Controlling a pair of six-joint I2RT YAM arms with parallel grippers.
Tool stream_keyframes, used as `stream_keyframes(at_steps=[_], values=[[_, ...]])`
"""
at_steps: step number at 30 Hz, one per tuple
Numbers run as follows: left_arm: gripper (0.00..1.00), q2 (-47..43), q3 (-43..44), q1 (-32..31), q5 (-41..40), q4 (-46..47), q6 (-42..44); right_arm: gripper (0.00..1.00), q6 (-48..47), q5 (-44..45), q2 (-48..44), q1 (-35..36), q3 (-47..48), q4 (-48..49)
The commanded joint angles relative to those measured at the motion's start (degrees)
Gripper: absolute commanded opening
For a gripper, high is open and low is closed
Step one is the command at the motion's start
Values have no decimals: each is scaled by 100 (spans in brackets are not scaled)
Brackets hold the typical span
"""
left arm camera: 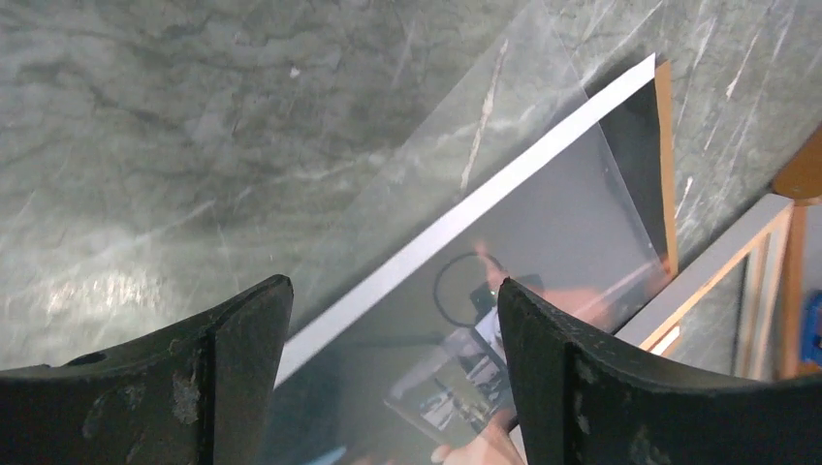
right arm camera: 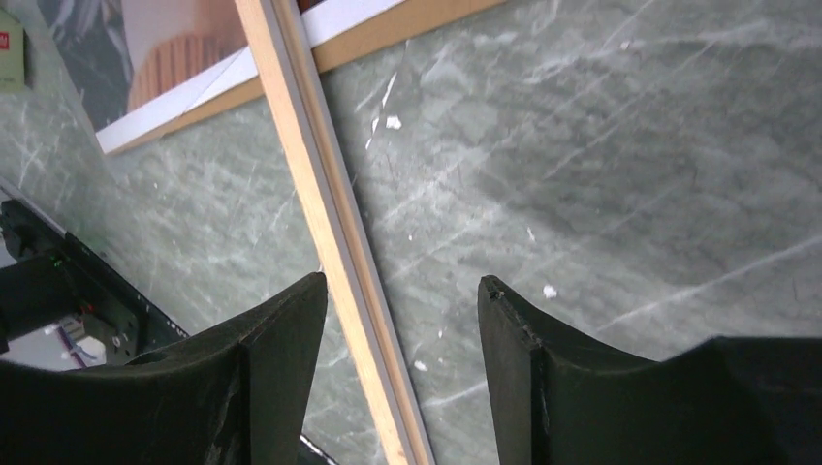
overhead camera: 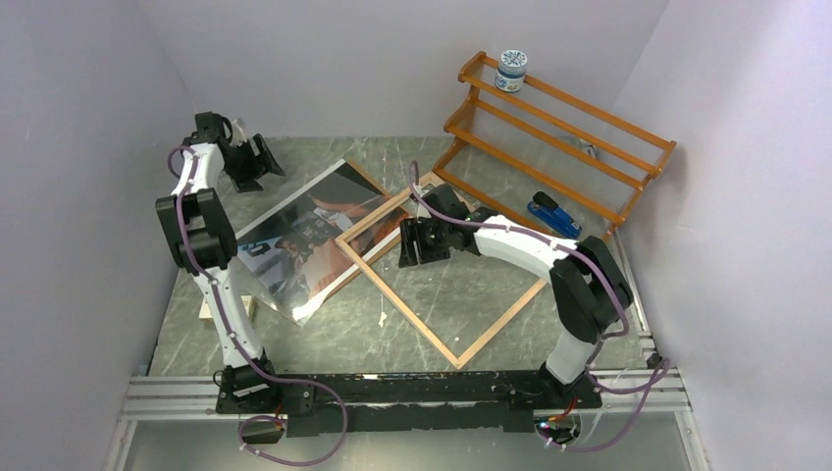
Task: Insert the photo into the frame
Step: Pick up the photo frame item at the center of the board.
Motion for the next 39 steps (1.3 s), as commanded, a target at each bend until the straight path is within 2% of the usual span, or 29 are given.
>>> stream_keyframes(at_steps=[1, 4, 9, 13, 18, 24, 30, 39], values=[[82, 477, 504, 262, 1253, 162, 53, 62, -61, -183, 355, -146, 535, 89], [81, 813, 638, 382, 1624, 379, -42, 61, -20, -294, 715, -255, 865, 112], [80, 1444, 1177, 478, 1886, 204, -173, 60, -21, -395, 1315, -311, 1417, -39], [79, 1590, 1066, 516, 2080, 315, -229, 60, -52, -374, 1570, -329, 1696, -156], [75, 2027, 1626, 525, 2449, -494, 143, 59, -36, -471, 1809, -342, 1917, -269], [75, 2125, 1328, 616, 2510, -560, -77, 59, -13, -570, 1992, -343, 2067, -334], [75, 2492, 1749, 665, 2803, -1363, 262, 59, -26, -564, 1926, -347, 1966, -319], [62, 2535, 1314, 717, 3693, -1266, 263, 58, -72, -604, 1853, -336, 2056, -353]])
